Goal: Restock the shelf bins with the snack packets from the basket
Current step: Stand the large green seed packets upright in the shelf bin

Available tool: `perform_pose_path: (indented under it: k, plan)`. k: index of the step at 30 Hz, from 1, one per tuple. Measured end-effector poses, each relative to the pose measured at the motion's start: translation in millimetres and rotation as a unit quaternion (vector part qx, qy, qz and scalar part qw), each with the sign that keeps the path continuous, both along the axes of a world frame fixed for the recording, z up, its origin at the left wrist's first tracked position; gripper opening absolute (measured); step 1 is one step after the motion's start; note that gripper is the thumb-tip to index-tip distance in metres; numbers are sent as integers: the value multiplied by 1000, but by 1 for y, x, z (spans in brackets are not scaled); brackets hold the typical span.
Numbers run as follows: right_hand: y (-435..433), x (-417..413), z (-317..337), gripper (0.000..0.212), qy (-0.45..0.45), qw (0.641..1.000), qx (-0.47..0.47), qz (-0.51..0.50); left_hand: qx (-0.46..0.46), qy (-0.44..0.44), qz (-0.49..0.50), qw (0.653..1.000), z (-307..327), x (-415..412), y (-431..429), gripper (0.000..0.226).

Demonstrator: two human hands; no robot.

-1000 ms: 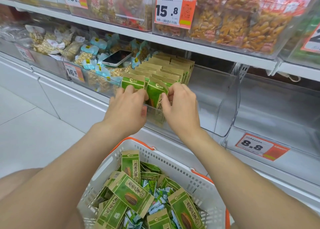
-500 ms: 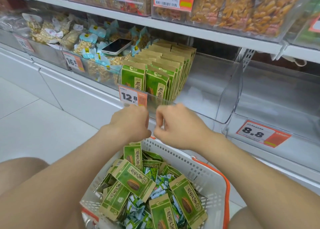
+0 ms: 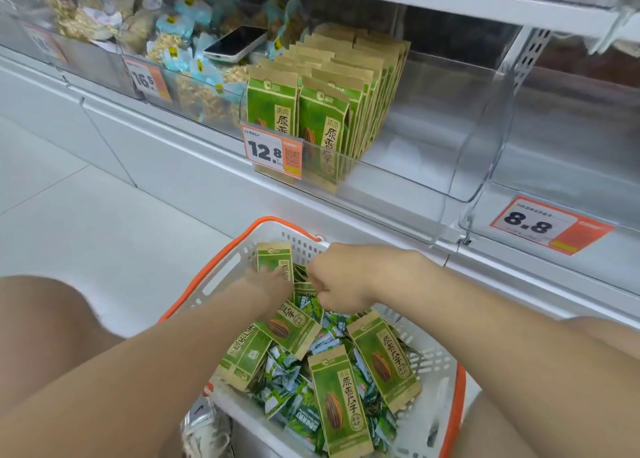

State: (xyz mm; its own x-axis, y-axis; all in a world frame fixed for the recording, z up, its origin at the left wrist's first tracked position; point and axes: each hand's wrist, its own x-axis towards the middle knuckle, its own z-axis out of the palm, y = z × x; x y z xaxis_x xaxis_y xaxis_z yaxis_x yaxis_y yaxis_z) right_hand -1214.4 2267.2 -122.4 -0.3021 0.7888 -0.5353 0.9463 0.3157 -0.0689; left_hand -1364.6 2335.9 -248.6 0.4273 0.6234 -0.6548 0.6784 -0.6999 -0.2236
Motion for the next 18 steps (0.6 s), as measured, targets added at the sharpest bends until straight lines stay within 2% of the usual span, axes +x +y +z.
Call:
perform_pose_path:
  k: [5,10,12,15,18]
  plan:
    - [1,2,-4,25,-14,1000,4,7,40,-12,-49,998,-10,6,-8,57]
    - [1,6,-4,31,-16,1000,2,6,-44,-50,-7,998,9,19,0,20]
    - [1,8,-2,33,-15,1000,4,1,-72,-100,16,992,29,26,6,22]
    - [0,14,5,37,3,1000,23,-10,-77,-164,23,983,64,32,14,39]
    - [-4,21,15,45,27,999,37,-21,-88,-217,17,972,97,33,16,35]
